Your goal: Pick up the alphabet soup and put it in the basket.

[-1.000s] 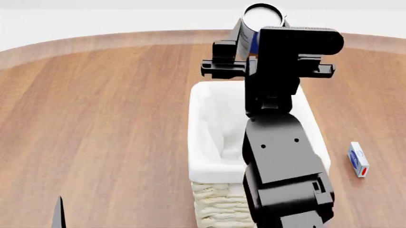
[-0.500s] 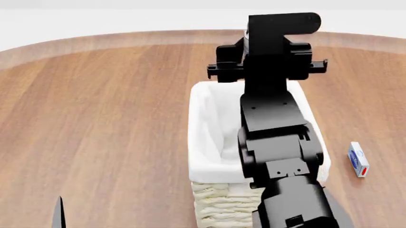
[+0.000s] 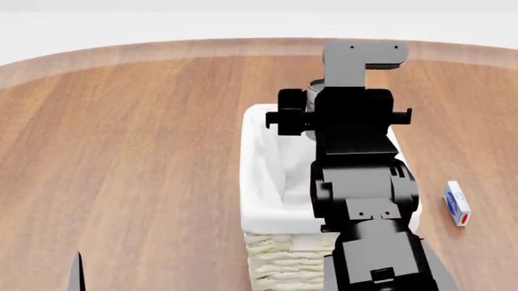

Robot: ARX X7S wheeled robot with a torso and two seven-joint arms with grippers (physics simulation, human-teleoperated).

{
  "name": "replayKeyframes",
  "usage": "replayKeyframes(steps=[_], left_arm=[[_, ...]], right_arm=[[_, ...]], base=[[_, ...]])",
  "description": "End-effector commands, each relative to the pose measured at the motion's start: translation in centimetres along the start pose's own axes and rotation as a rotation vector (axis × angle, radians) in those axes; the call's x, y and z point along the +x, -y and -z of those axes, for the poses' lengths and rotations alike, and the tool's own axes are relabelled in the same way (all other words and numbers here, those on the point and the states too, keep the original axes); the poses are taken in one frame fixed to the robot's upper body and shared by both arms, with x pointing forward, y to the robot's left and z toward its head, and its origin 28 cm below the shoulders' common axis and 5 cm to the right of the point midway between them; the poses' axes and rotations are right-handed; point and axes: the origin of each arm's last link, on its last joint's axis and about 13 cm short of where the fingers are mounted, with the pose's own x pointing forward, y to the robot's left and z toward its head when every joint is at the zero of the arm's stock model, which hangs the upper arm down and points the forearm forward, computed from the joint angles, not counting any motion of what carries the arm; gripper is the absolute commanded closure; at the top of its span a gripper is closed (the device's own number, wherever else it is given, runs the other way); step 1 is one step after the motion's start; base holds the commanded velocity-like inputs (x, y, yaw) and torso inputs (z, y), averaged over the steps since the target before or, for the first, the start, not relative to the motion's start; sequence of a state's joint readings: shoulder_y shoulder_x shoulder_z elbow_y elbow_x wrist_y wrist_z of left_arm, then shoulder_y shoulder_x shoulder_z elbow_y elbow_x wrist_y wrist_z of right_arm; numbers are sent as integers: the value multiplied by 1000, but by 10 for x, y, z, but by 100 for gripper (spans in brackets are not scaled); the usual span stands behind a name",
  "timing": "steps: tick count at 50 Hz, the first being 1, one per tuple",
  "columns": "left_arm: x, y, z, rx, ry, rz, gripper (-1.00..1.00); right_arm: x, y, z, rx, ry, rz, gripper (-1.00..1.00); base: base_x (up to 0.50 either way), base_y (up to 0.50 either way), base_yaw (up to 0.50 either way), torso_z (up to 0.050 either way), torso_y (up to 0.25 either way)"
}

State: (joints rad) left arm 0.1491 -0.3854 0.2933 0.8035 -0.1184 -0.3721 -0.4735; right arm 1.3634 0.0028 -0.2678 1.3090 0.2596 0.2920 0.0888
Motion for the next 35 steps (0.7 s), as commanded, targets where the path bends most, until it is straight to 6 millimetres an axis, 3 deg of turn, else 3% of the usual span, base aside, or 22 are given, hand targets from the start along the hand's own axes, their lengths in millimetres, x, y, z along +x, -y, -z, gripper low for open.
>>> replayKeyframes(steps=[1, 35], left_arm=[[0, 0, 1, 0, -4, 2, -100], [1, 1, 3, -2, -10, 7, -100]], right_arm=[[-2, 3, -1, -7, -60, -24, 100], [-2, 12, 38, -51, -160, -1, 100]], base=[[0, 0, 0, 0, 0], [0, 0, 0, 0, 1]])
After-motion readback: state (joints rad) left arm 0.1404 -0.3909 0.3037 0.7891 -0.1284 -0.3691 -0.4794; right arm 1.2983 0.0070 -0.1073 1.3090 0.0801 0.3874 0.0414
